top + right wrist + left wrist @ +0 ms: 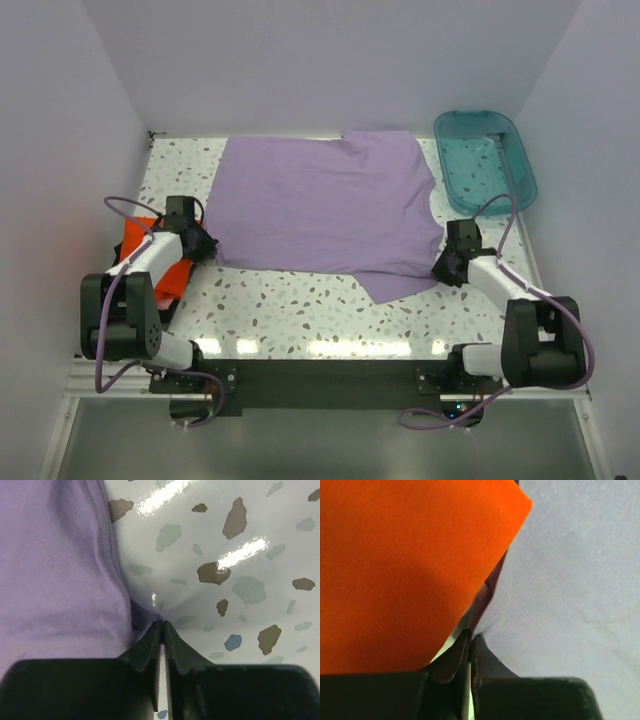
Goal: Fold and stack the t-shirts
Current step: Flatten the tshirt out
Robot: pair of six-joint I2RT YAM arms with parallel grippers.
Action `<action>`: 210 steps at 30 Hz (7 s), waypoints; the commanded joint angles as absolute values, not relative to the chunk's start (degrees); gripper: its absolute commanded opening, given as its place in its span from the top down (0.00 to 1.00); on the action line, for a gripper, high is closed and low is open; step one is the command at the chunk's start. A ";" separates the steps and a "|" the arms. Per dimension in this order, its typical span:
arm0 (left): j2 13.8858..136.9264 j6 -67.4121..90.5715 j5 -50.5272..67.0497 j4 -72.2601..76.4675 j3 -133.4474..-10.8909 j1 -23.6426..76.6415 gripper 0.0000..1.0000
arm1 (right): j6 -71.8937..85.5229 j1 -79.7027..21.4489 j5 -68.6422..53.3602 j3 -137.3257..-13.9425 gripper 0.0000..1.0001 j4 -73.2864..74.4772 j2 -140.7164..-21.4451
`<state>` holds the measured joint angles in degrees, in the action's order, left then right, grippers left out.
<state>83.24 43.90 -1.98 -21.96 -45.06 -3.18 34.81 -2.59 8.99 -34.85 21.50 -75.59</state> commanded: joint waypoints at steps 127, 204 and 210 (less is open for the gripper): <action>113.73 44.12 0.44 -25.75 -86.57 -5.71 0.67 | 35.33 2.46 -3.52 -100.90 1.00 21.53 -117.86; 116.02 45.70 2.20 -23.99 -86.05 -5.89 1.00 | 35.33 2.46 -5.19 -90.27 1.00 19.16 -104.95; 111.01 45.79 1.32 -24.96 -83.06 -5.98 1.00 | 36.21 2.46 -5.01 -83.86 1.00 18.19 -96.79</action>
